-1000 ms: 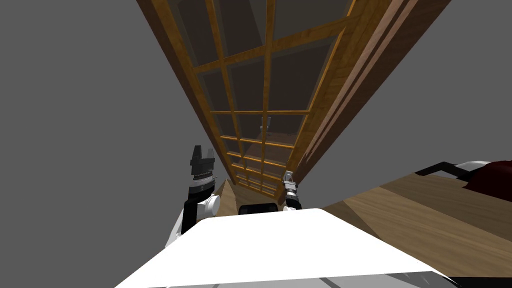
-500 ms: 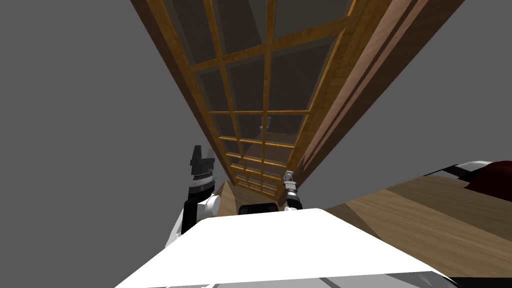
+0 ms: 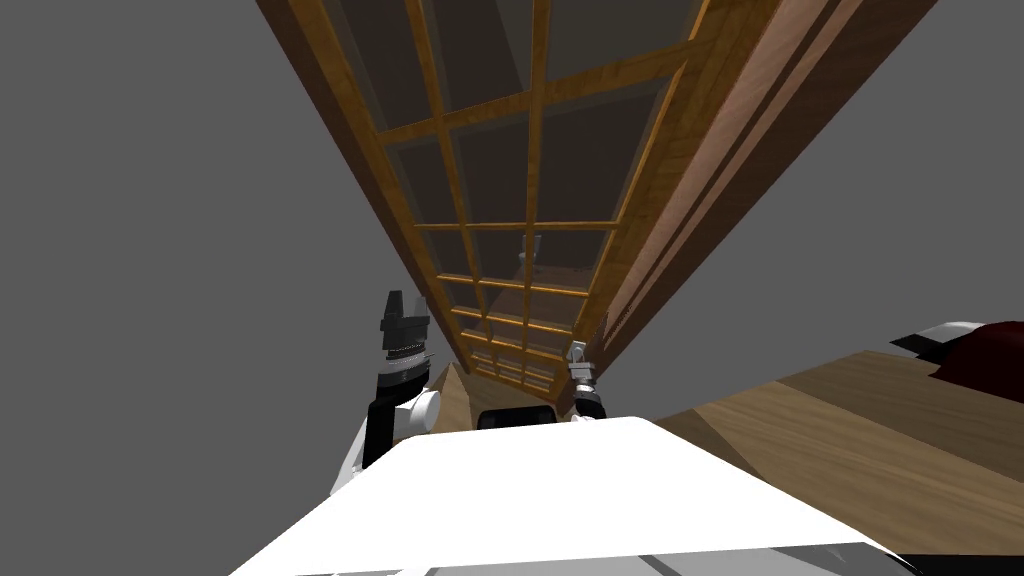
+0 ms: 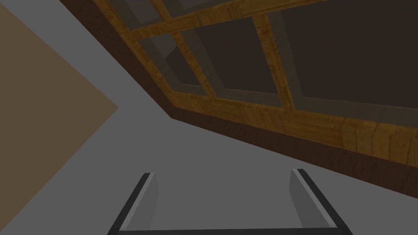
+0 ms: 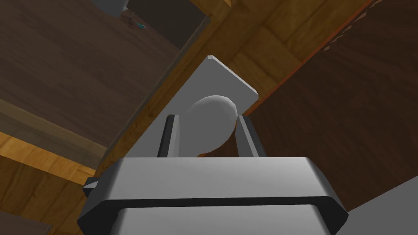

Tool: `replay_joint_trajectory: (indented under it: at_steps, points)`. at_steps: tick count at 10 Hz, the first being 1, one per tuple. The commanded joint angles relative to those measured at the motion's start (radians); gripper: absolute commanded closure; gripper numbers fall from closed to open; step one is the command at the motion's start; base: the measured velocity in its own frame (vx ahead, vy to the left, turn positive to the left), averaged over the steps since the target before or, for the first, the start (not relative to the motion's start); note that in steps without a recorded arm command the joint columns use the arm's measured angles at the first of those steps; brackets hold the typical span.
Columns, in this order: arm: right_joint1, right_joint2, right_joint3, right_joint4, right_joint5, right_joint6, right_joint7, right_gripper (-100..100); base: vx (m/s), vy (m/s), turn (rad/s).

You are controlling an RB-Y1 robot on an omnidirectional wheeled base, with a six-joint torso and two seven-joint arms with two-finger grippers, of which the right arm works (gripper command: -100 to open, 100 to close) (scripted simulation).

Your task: Push the door open

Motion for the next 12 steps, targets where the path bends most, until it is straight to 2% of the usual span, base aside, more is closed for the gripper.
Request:
replay_joint_trajectory:
  at_steps: [1,2,3,4,5,8,12]
  points:
    - [-0.016,-0.012,-0.011,0.003,0.022,-0.01,0.05,100,0.042,-0.002,-0.012]
    - [-0.016,-0.012,-0.011,0.003,0.022,-0.01,0.062,100,0.026,0.005,-0.006]
    - [-0.018,-0.016,-0.015,0.006,0.036,-0.011,0.098,100,0.014,0.004,-0.002]
    - [0.013,-0.014,0.011,0.007,0.005,-0.011,0.025,-100,-0.056,-0.008,0.044]
    - [0.013,-0.014,0.011,0.007,0.005,-0.011,0.025,-100,-0.075,-0.019,0.031]
    - [0.038,-0.012,0.04,-0.021,-0.029,-0.019,-0.044,-100,-0.066,-0.019,0.068]
    - [0.076,0.013,0.087,-0.066,-0.084,-0.031,-0.154,-100,-0.079,-0.02,0.042]
